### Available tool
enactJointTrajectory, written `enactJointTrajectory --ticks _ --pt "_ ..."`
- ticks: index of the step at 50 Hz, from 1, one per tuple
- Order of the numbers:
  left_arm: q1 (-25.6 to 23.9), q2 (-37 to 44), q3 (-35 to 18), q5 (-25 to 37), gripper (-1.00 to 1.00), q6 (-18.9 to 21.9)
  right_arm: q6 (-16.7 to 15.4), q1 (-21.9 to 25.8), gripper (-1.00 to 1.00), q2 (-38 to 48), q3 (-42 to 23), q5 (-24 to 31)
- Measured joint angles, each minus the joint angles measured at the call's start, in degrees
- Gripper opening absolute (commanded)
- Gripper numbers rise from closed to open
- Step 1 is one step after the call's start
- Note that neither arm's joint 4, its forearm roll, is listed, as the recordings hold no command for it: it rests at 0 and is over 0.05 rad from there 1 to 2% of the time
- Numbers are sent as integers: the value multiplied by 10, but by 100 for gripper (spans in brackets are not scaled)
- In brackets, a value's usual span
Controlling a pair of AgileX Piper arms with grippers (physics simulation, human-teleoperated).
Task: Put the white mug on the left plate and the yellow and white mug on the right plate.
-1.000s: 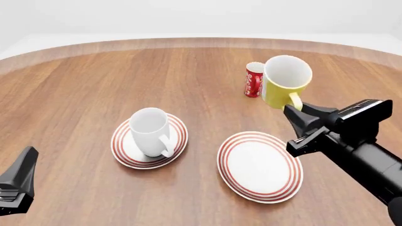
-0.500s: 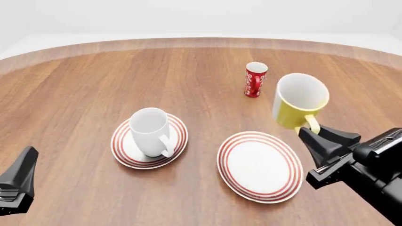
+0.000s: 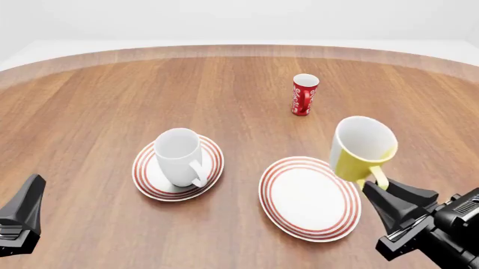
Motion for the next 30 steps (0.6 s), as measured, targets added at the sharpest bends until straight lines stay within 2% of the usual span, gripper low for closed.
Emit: enactJointTrajectory --ticks 12,30 --pt "0 0 0 0 100 0 18 7 -100 34 14 -27" --pt "0 0 0 0 100 0 41 19 -100 166 18 -133"
